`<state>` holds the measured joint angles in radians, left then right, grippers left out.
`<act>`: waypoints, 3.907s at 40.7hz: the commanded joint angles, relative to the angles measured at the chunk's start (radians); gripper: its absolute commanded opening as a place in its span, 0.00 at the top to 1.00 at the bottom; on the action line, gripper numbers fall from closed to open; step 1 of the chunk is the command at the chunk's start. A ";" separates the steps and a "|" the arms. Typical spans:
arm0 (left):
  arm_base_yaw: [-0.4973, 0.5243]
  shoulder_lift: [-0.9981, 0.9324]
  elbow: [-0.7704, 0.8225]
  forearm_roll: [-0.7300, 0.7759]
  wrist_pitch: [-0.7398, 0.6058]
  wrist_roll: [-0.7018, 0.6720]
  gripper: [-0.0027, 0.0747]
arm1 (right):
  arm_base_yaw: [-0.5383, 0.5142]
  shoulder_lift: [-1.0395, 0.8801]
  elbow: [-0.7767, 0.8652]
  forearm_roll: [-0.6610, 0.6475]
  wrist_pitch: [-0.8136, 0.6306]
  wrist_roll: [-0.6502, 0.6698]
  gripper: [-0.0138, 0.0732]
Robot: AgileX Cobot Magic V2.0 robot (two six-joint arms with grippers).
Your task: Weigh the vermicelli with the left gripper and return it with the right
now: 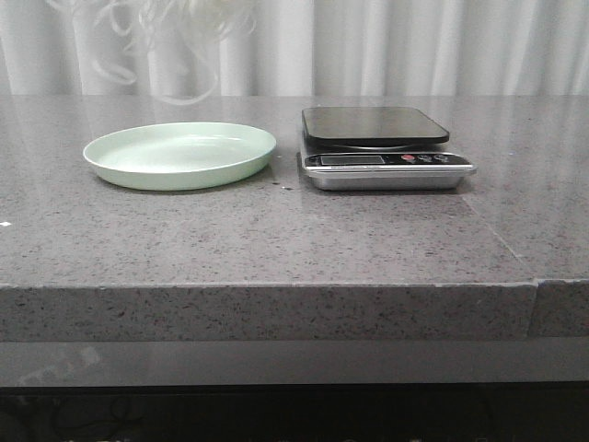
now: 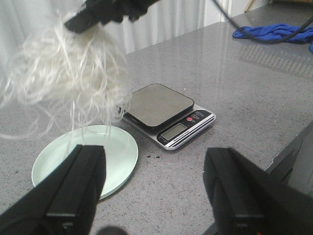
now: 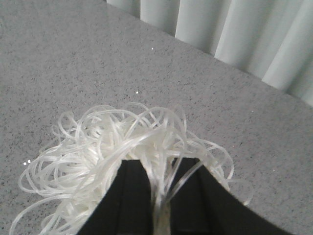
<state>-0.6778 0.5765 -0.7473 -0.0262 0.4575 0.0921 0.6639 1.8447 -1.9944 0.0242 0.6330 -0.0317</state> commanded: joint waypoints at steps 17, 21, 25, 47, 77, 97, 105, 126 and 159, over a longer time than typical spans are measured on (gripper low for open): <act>-0.006 0.002 -0.026 -0.011 -0.073 -0.002 0.33 | -0.001 0.151 -0.037 -0.004 0.011 -0.011 0.47; -0.006 0.002 -0.026 -0.011 -0.073 -0.002 0.33 | -0.002 0.146 -0.037 -0.005 0.015 -0.011 0.33; -0.006 0.002 -0.026 -0.011 -0.073 -0.002 0.33 | -0.002 0.120 -0.038 -0.006 0.025 -0.011 0.28; -0.006 0.002 -0.026 -0.011 -0.073 -0.002 0.33 | -0.004 -0.211 0.058 -0.007 0.242 -0.011 0.28; -0.006 0.002 -0.026 -0.011 -0.073 -0.002 0.33 | -0.011 -0.955 0.925 -0.009 0.022 0.008 0.28; -0.006 0.002 -0.026 -0.011 -0.073 -0.002 0.33 | -0.011 -1.297 1.164 -0.009 0.086 0.026 0.28; -0.006 0.002 -0.026 -0.011 -0.073 -0.002 0.33 | -0.011 -1.305 1.168 -0.009 0.092 0.026 0.28; -0.006 0.002 -0.026 -0.011 -0.073 -0.002 0.75 | -0.011 -1.305 1.168 -0.009 0.092 0.026 0.60; -0.006 0.002 -0.026 -0.011 -0.079 -0.002 0.78 | -0.011 -1.305 1.168 -0.009 0.092 0.026 0.66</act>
<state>-0.6778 0.5765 -0.7473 -0.0262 0.4575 0.0921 0.6587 0.5348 -0.8024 0.0207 0.7854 0.0000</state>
